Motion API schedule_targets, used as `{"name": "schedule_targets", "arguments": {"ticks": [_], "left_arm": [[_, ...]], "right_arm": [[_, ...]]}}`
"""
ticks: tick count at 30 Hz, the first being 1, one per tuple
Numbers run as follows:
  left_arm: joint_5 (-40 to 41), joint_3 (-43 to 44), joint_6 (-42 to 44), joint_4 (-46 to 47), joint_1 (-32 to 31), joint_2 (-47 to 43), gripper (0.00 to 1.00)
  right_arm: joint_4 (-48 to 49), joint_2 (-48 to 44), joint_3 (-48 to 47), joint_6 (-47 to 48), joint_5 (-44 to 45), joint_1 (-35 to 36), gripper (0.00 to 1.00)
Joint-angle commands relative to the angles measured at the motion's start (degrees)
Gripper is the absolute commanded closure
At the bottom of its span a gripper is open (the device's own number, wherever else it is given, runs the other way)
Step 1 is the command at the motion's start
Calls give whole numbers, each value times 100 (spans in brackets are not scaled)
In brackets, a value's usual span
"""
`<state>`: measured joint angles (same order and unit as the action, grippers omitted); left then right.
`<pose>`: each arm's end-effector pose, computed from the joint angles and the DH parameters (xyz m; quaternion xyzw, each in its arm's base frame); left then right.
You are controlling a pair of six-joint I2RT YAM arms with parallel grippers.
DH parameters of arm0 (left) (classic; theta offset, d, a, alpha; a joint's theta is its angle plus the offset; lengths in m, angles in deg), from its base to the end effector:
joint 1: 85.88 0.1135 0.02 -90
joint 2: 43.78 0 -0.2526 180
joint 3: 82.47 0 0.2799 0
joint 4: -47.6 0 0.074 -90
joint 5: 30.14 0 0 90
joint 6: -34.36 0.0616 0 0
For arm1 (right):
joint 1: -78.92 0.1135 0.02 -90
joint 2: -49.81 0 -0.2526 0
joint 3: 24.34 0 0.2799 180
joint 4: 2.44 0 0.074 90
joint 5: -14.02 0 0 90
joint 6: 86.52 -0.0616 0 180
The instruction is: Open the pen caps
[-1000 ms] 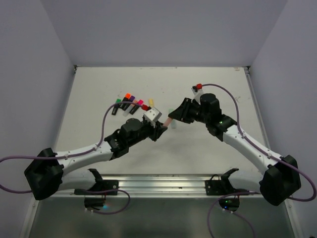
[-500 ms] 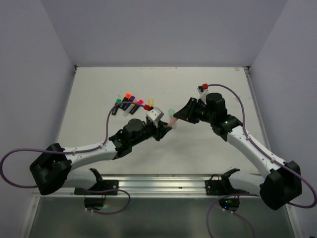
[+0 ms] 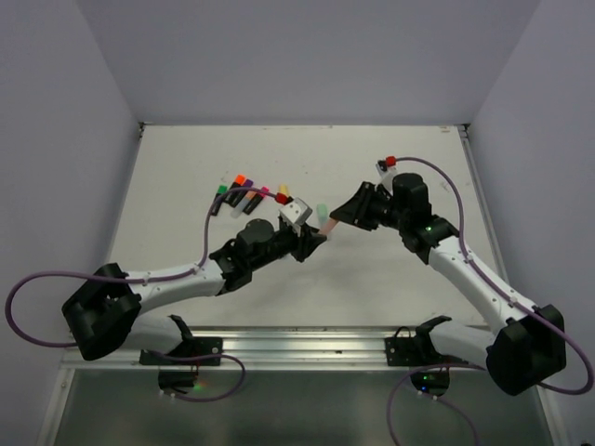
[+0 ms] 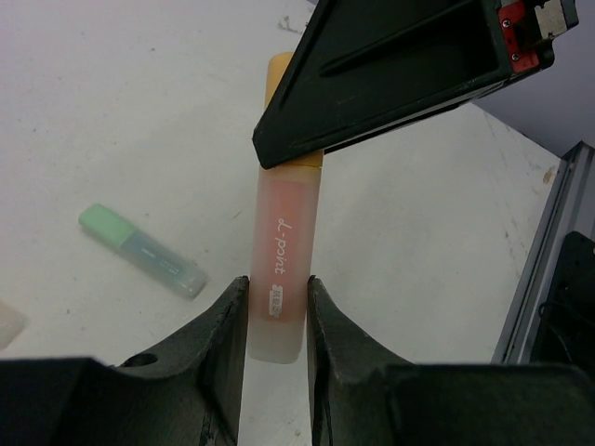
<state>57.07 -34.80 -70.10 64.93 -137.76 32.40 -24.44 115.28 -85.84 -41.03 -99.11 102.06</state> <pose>0.2066 -0.2682 0.1989 0.2624 0.7266 -0.3630 0.5210 0.2772 0.1448 0.2667 0.0496 0.8360 0.4303 0.3368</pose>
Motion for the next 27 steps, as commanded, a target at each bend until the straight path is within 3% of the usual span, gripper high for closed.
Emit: {"name": "schedule_targets", "arguments": {"ticks": [1, 6, 8, 12, 14, 15, 18, 21, 24, 27], "left_arm": [[471, 2, -101, -2110, 81, 143, 100], [437, 628, 48, -2488, 81, -42, 100], [402, 821, 66, -2558, 81, -68, 94], [463, 971, 101, -2629, 81, -200, 61], [507, 980, 92, -2637, 90, -331, 51], [507, 989, 92, -2655, 81, -393, 38], [498, 998, 57, -2725, 81, -657, 21], [385, 998, 22, -2787, 142, -955, 14], [-387, 1059, -48, -2822, 466, -1280, 8], [-1755, 1077, -75, -2655, 1089, -1518, 7]], "right_arm": [[1576, -272, -72, -241, 64, -354, 100], [1824, -61, 52, -295, -287, -345, 100], [1868, -43, 52, -251, -323, -336, 100], [1894, -26, 8, -137, -428, -327, 100], [1842, -34, 8, -40, -472, -336, 100], [1842, -52, 34, -14, -464, -336, 100], [1842, -43, 43, 74, -542, -319, 100], [1947, 0, 0, 232, -876, -327, 100], [2061, 79, -71, 583, -1341, -327, 100], [2341, 237, -132, 961, -2062, -327, 100]]}}
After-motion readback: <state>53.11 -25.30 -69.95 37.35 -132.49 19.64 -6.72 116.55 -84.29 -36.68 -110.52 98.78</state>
